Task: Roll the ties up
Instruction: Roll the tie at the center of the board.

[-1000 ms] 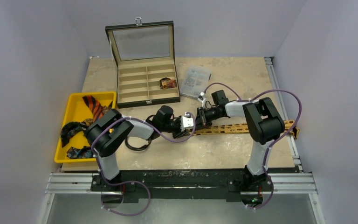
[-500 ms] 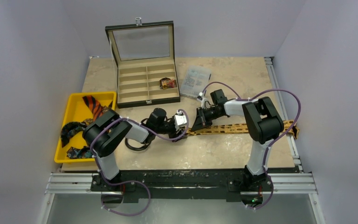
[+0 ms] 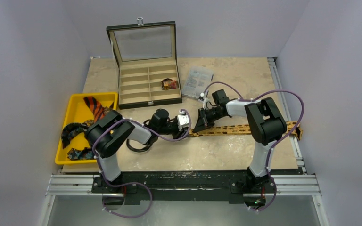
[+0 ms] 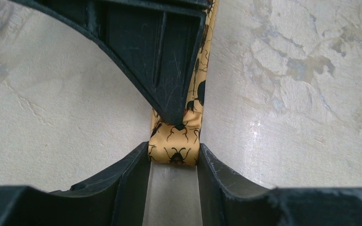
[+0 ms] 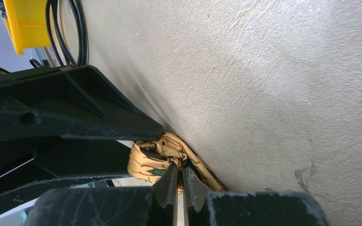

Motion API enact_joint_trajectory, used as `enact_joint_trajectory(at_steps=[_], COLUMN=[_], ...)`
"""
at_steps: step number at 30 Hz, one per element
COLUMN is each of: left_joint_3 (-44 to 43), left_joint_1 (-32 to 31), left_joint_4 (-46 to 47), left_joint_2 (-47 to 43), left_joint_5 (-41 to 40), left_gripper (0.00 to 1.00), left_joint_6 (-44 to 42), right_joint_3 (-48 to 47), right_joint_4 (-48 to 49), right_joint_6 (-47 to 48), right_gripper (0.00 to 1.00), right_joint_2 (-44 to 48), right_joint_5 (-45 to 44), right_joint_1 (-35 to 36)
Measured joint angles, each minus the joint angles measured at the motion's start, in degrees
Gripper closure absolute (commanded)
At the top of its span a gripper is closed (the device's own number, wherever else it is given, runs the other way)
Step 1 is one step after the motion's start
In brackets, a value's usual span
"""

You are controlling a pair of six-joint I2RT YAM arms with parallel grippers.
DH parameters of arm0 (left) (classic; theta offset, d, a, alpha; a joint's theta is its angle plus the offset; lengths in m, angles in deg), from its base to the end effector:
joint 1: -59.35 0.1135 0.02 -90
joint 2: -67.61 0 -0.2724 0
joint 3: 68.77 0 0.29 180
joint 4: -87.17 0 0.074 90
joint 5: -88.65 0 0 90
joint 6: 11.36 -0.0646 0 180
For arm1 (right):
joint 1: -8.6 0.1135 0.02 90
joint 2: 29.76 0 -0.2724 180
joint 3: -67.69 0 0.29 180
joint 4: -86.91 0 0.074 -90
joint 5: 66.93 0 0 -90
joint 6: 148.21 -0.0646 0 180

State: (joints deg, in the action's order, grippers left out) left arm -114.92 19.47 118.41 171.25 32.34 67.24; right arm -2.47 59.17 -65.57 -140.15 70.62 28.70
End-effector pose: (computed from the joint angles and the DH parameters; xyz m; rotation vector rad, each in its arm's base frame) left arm 0.2492 -0.2549 0.0772 1.2221 1.6635 -0.9056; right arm 0.3409 0.1755 0.0725 -0.5283 2.6510 1.2770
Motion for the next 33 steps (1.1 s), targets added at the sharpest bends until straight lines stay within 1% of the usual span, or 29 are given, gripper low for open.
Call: enact_joint_trajectory(at_steps=[7, 18, 24, 28, 33], left_joint_3=[-3.0, -7.9, -7.8, -7.5, -7.5], left_joint_1=[-1.2, -2.7, -2.9, -3.3, -4.3], left_joint_4=[-1.7, -1.3, 0.4, -0.7, -6.7], left_joint_2=[0.2, 5.2, 6.6, 6.0, 3.2], left_joint_5=[-0.3, -0.5, -0.8, -2.3, -5.5], left_gripper=[0.65, 0.62, 0.67, 0.70, 0.71], left_joint_6=[-0.2, 0.2, 0.7, -0.7, -4.6], right_joint_3=[-0.1, 0.2, 0.2, 0.2, -1.2], right_joint_4=[-0.2, 0.3, 0.5, 0.6, -0.6], right_joint_6=[0.1, -0.7, -1.0, -1.0, 0.5], right_gripper=[1.00, 1.00, 1.00, 1.00, 0.81], right_joint_2=[0.0, 0.0, 0.0, 0.0, 0.0], right_joint_5=[0.0, 0.0, 0.0, 0.3, 0.4], right_joint_1=[0.0, -0.5, -0.5, -0.5, -0.1])
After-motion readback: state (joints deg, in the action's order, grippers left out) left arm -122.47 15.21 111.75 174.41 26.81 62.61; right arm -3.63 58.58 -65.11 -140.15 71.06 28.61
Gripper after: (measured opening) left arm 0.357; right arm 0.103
